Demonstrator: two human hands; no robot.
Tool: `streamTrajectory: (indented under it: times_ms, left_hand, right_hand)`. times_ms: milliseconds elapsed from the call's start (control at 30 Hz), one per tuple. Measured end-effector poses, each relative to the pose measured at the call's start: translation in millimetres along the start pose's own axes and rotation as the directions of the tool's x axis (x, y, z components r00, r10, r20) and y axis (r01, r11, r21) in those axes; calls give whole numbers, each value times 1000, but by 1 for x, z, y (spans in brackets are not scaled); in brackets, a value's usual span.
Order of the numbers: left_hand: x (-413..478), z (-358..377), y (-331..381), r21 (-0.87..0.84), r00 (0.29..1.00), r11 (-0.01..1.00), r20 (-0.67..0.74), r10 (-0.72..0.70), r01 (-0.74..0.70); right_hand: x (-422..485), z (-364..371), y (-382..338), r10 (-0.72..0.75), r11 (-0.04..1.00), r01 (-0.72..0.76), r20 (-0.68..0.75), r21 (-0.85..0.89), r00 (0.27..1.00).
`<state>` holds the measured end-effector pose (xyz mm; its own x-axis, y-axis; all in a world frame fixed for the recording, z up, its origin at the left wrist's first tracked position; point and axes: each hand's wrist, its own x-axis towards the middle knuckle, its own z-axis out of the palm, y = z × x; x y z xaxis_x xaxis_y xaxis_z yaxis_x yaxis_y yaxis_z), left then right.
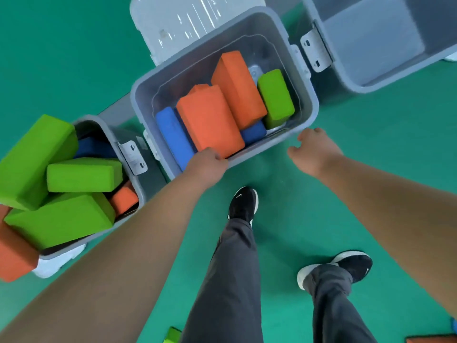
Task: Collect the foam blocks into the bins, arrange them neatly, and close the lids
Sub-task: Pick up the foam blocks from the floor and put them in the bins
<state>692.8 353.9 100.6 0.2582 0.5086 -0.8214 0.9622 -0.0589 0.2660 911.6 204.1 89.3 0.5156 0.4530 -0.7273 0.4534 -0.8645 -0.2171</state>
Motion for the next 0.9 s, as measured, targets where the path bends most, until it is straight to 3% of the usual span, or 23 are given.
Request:
streamTrajectory:
  times_ms: [300, 600, 767, 900]
  left_hand:
    - [-23, 93, 130, 220, 970, 949, 142, 198, -226]
    - [-78, 260, 287, 410, 900, 814, 319, 295, -412]
    - [-133, 382, 362, 495, 847, 702, 427, 316, -511]
    - [-191, 481, 408, 566, 772, 542, 559, 302, -621]
  right_hand:
    - [-27, -14, 143, 143, 978, -134, -44, 158, 989]
    - [-98, -15, 362, 341, 892, -309, -44, 331, 939]
    - [-158, -4, 498, 463, 791, -405, -15, 459, 886]
    - [-217, 19, 606, 583, 659, -479, 10, 580, 813]
